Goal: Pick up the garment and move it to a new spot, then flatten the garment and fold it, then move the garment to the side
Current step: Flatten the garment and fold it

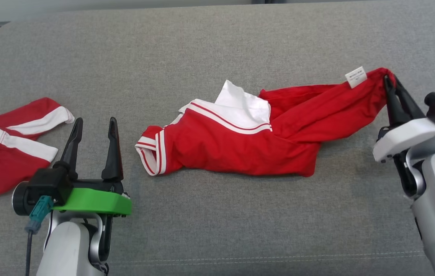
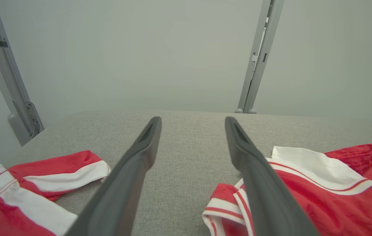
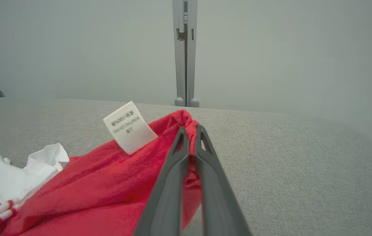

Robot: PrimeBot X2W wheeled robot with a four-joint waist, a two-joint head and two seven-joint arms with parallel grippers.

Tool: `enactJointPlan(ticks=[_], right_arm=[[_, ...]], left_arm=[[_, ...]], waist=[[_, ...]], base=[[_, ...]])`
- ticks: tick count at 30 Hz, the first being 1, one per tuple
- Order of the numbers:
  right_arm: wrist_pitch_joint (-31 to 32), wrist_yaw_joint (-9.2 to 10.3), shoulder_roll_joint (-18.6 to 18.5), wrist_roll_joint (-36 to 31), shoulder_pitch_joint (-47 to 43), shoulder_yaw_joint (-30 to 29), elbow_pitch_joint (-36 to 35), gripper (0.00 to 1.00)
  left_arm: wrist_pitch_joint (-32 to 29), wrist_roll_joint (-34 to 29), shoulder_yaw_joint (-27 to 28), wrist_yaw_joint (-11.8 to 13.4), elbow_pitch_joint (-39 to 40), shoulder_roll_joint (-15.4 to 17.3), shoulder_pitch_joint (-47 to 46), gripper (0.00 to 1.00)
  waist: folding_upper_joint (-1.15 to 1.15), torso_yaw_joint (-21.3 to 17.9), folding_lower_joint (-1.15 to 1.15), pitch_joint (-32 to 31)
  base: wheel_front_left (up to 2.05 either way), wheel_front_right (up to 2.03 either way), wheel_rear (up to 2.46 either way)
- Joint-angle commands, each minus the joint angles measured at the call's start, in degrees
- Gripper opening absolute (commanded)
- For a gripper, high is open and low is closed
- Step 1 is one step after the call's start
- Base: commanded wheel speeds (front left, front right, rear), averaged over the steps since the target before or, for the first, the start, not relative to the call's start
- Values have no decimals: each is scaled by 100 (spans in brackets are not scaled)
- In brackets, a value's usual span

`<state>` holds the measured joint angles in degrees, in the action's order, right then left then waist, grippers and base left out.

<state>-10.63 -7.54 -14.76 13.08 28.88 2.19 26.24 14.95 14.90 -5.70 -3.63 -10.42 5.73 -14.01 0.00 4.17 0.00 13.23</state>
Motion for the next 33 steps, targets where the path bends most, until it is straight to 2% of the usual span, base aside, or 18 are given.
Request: enactJointPlan(ticks=[1, 7, 8, 9, 13, 18, 26, 33], right_arm=[[-81, 10, -22, 101, 193, -55, 199, 0], [-249, 10, -76, 255, 949, -126, 1534, 0], [-268, 10, -79, 290, 1035, -127, 1752, 36], [-275, 10, -93, 299, 1100, -115, 1945, 100], [-408, 10, -111, 393, 1269, -134, 2365, 100], [-468, 10, -100, 505, 1075, -150, 2356, 100], [-465, 9, 144, 513, 79, -433, 618, 100], [-466, 9, 554, 269, -910, -398, -651, 100]], left_arm=[[13, -37, -13, -44, -17, -22, -112, 100], [13, -71, -65, -100, -43, -80, -277, 100], [13, -80, -72, -102, -50, -90, -295, 100], [13, -84, -80, -110, -59, -101, -315, 100], [13, -100, -79, -132, -78, -139, -347, 100], [13, -135, -15, -129, -101, -152, -285, 100], [13, -196, 194, -84, -51, -102, -174, 100], [13, -240, 289, -58, -101, -90, -53, 100]], waist=[[0, 121, 0, 148], [0, 241, 0, 337], [0, 254, 0, 357], [0, 264, 0, 370], [0, 263, 0, 394], [0, 190, 0, 340], [0, -28, 0, 221], [0, -144, 0, 21]], base=[[0, 0, 0], [0, 0, 0], [0, 0, 0], [0, 0, 0], [0, 0, 0], [0, 0, 0], [0, 0, 0], [0, 0, 0]])
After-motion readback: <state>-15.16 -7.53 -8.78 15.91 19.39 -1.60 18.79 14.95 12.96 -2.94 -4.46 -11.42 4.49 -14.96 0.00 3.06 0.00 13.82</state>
